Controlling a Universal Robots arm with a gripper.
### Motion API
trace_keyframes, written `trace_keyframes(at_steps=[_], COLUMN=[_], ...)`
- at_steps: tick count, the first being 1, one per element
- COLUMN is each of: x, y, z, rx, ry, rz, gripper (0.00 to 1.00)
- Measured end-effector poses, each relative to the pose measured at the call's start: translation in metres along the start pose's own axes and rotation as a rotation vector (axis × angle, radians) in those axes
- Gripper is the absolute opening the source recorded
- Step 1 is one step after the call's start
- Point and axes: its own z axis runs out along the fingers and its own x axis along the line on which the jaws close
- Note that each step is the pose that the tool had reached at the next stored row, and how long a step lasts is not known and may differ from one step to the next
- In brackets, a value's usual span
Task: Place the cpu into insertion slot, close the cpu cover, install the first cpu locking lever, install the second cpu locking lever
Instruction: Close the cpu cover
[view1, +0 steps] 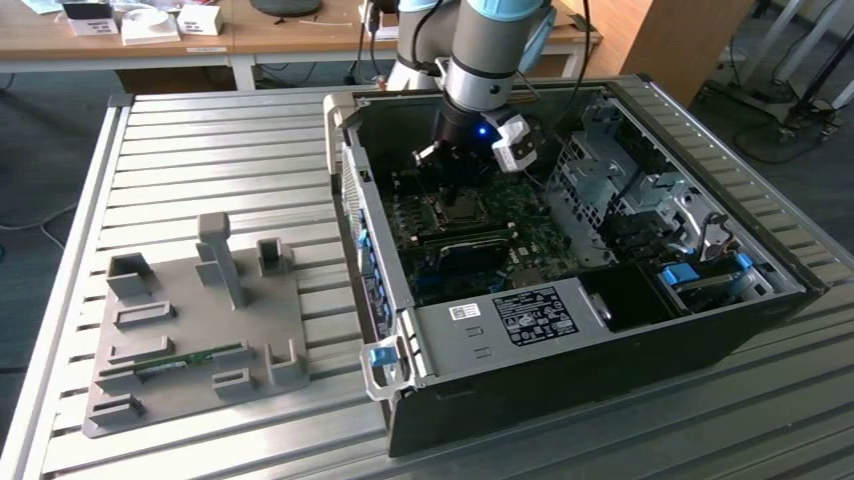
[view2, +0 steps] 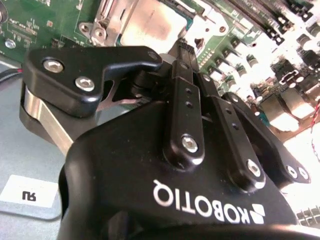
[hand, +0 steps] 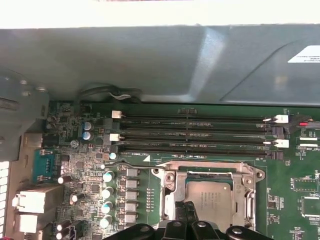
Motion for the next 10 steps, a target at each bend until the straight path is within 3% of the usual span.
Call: trace_keyframes(at_steps=[4,10], x=[0.0,0.0017], y=[0.0,-0.0002], z=[0.0003,0.0035], rx=[-0.0004,-0.0062], ry=[0.0051,-0.0023], rz=[0.0,-0.007], gripper=[0.11,0.11])
